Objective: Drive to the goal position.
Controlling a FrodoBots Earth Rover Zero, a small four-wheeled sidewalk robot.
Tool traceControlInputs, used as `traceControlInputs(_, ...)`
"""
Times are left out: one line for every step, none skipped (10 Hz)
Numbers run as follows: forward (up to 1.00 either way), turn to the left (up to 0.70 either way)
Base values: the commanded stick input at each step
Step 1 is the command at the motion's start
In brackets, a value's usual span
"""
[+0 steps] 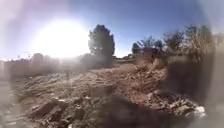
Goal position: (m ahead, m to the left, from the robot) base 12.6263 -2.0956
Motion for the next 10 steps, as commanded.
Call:
traceControlInputs(0.50, -0.50)
traceControlInputs(0.50, -0.50)
traceControlInputs(0.50, -0.50)
traceControlInputs(0.50, -0.32)
traceControlInputs(0.50, 0.00)
traceControlInputs(0.50, 0.00)
traceControlInputs(0.50, 0.00)
traceControlInputs(0.50, 0.00)
traceControlInputs(0.50, 0.00)
traceControlInputs(0.50, 0.00)
